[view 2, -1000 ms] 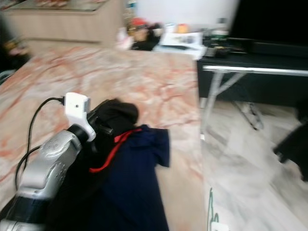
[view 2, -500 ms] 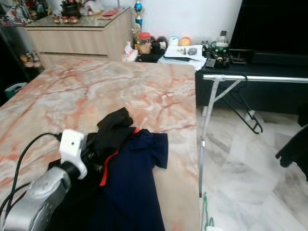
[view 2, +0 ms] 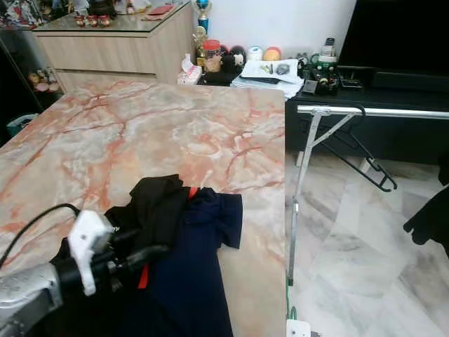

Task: Hang hanger

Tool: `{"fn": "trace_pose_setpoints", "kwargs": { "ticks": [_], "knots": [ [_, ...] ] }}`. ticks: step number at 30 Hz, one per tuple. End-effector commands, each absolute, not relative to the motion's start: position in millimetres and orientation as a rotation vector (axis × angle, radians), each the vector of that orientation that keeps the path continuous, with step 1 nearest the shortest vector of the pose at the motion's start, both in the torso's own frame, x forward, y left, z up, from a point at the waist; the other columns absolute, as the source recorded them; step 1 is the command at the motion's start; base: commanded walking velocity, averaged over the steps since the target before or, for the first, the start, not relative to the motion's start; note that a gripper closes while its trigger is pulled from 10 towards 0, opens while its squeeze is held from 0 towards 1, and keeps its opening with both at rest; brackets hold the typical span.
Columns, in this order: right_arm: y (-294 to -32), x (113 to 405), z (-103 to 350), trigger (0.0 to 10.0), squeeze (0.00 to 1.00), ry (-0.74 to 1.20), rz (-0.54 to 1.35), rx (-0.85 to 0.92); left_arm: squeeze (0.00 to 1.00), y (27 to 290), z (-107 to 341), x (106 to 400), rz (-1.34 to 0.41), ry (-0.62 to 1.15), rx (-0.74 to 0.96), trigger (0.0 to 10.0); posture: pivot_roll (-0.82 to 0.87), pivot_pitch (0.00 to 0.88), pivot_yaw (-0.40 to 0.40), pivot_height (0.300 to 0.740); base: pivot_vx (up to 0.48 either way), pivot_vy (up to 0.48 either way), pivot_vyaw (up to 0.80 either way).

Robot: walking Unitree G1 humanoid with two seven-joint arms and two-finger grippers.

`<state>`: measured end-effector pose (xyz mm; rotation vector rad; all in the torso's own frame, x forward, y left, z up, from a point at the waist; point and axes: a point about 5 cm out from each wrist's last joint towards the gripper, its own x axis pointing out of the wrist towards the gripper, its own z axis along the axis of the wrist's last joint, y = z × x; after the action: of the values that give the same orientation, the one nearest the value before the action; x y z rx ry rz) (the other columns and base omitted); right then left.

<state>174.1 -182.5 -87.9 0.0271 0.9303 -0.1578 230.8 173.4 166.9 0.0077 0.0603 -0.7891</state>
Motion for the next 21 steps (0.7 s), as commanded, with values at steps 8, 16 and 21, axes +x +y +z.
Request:
{"fn": "trace_pose_setpoints", "kwargs": {
  "ticks": [8,16,21],
  "knots": [
    [-199,184,-81,10.0,0.0,0.915,-0.174,0.017,1.0,169,175,249,-0.626,-0.052,-0.108,10.0,0.05,0.112,0.029,0.74,0.0,0.0,0.0],
    [-208,191,-77,10.0,0.0,0.901,-0.182,0.016,1.0,150,162,250,-0.705,-0.005,-0.044,10.0,0.04,0.118,0.035,0.74,0.0,0.0,0.0],
    [-208,190,-77,10.0,0.0,0.903,-0.184,0.018,0.0,167,164,260,-0.555,-0.039,-0.072,10.0,0.05,0.123,0.037,0.74,0.0,0.0,0.0]
  ]
}}
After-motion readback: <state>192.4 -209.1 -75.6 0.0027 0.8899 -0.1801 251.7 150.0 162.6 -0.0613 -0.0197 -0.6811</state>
